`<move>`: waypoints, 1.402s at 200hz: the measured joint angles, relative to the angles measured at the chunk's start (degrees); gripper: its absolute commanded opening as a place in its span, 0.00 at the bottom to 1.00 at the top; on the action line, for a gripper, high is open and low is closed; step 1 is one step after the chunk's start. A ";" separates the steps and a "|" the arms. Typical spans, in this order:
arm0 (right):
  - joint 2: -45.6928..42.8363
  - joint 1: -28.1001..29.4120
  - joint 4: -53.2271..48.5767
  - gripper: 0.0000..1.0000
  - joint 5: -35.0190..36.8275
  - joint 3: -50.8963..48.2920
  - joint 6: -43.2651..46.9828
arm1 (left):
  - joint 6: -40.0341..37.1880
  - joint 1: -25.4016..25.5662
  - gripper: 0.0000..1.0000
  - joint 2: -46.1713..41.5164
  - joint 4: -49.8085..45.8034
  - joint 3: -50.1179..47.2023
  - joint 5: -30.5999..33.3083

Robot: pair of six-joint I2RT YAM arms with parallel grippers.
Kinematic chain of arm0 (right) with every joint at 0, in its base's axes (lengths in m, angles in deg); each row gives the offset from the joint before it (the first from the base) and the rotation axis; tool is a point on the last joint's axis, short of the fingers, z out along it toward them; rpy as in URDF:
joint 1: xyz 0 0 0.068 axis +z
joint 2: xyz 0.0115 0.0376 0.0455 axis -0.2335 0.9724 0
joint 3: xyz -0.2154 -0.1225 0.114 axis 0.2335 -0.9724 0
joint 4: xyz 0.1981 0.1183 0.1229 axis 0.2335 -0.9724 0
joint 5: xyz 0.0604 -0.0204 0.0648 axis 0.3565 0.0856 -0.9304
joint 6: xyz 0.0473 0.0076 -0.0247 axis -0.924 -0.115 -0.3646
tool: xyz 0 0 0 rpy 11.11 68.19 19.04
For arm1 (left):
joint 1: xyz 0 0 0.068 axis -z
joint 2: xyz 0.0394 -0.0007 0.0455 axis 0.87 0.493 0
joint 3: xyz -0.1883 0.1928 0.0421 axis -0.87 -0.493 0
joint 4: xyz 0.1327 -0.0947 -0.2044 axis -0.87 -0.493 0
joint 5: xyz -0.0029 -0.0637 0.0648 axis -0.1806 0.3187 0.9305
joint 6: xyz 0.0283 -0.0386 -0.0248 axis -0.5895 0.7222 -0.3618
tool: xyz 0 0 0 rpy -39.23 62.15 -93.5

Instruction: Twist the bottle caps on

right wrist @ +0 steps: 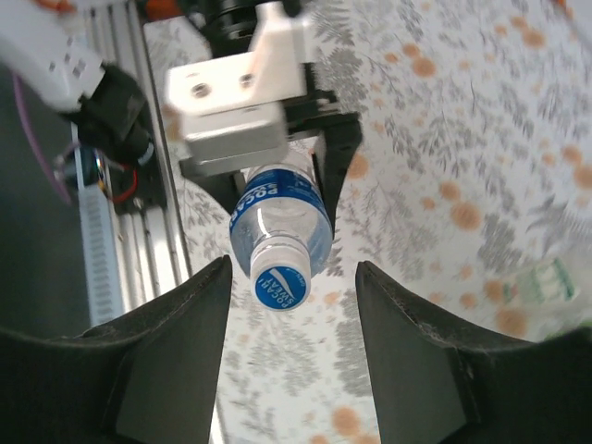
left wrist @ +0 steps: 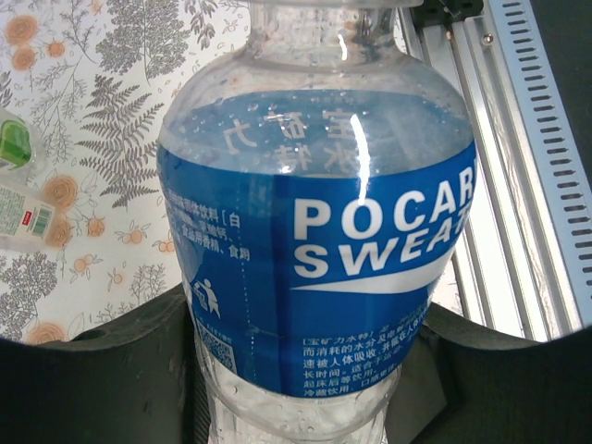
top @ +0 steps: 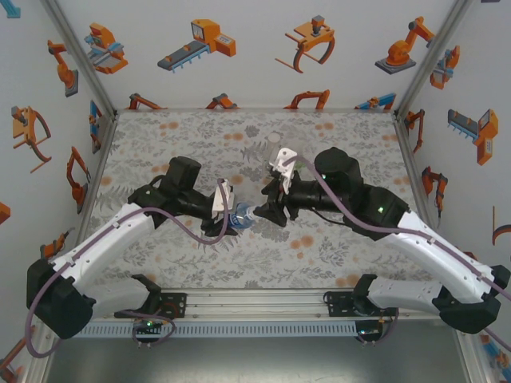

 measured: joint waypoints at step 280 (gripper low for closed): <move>2.86 3.65 -0.94 0.00 7.74 -1.68 -8.02 | -0.42 -0.02 0.00 -0.52 -1.07 -0.02 1.36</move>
